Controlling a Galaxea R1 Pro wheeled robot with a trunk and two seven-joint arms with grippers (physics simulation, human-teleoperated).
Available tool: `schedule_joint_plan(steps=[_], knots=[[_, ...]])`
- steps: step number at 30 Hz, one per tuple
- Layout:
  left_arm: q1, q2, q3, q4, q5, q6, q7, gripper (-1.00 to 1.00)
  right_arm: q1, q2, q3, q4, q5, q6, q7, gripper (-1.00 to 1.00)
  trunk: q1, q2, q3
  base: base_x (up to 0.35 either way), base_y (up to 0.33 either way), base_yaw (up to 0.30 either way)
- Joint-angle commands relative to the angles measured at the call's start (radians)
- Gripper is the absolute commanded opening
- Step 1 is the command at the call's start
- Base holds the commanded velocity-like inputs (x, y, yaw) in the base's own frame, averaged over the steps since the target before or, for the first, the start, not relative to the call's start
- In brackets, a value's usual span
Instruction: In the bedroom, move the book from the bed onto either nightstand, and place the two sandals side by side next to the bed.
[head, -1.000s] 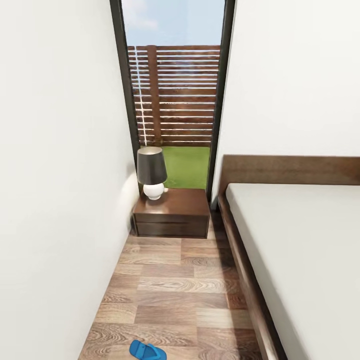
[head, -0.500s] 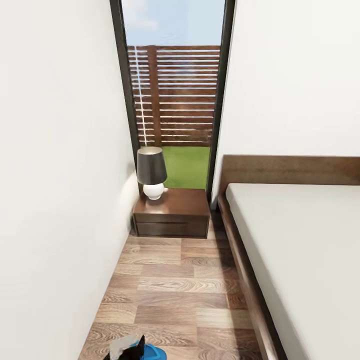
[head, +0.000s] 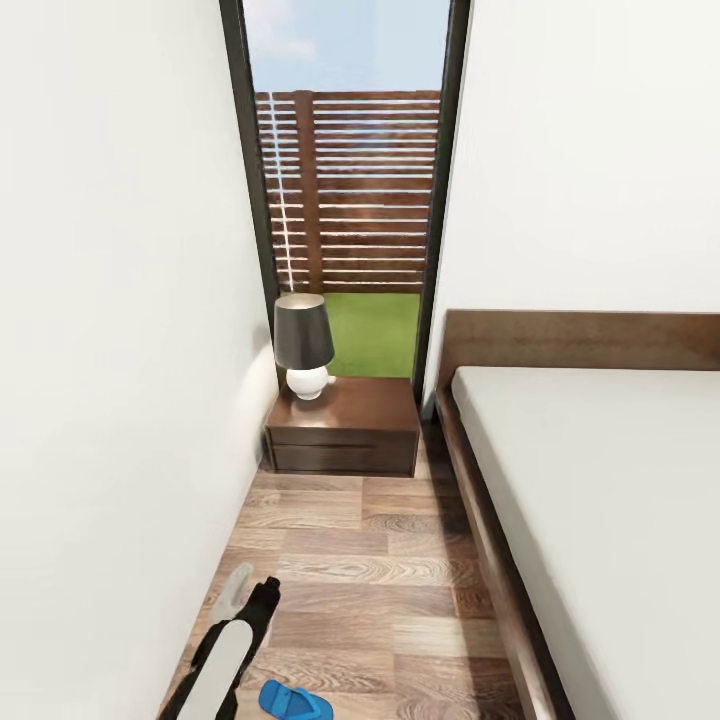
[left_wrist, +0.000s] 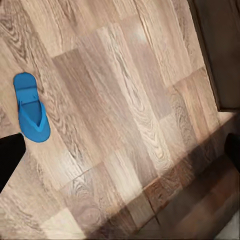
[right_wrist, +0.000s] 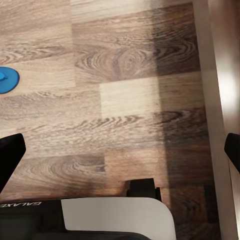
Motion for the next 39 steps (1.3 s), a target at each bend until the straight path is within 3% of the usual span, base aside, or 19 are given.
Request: schedule_joint_plan(steps=[1,2,3,4,5,10,14,28,39], knots=[[-0.007,0.000,0.000,-0.002,0.027,0.002,0.023,1.00,-0.001,0.000,0.000,0.001,-0.011,-0.002,0.007,1.00,0.000,-0.001,-0.001,0.000,0.000,0.000],[-0.017,-0.001,0.000,-0.003,0.069,-0.001,0.051,1.00,-0.001,0.000,0.000,0.001,-0.011,-0.002,0.007,1.00,0.000,-0.001,-0.001,0.000,0.000,0.000],[-0.021,-0.001,0.000,-0.003,0.088,-0.002,0.064,1.00,-0.001,0.000,0.000,0.001,-0.011,-0.002,0.007,1.00,0.000,-0.001,-0.001,0.000,0.000,0.000],[-0.028,-0.001,0.000,-0.003,0.147,-0.004,0.100,1.00,-0.001,0.000,0.000,0.001,-0.011,-0.002,0.007,1.00,0.000,-0.001,-0.001,0.000,0.000,0.000],[-0.031,0.000,0.000,-0.002,0.183,-0.005,0.119,1.00,-0.001,0.000,0.000,0.001,-0.011,-0.002,0.007,1.00,0.000,-0.001,-0.001,0.000,0.000,0.000],[-0.034,0.002,0.000,0.039,0.258,-0.005,0.152,1.00,-0.001,0.000,0.000,0.001,-0.011,-0.002,0.007,1.00,0.000,-0.001,-0.001,0.000,0.000,0.000],[-0.036,0.009,0.002,0.091,0.275,-0.002,0.153,1.00,-0.001,0.000,0.000,0.001,-0.011,-0.002,0.007,1.00,0.000,-0.001,-0.001,0.000,0.000,0.000],[-0.040,0.013,0.001,0.098,0.278,0.001,0.160,1.00,-0.001,0.000,0.000,0.001,-0.011,-0.002,0.007,1.00,0.000,-0.001,-0.001,0.000,0.000,0.000],[-0.099,-0.004,-0.001,0.097,0.280,-0.004,0.177,1.00,-0.001,0.000,0.000,0.001,-0.011,-0.002,0.007,1.00,0.000,-0.001,-0.001,0.000,0.000,0.000]])
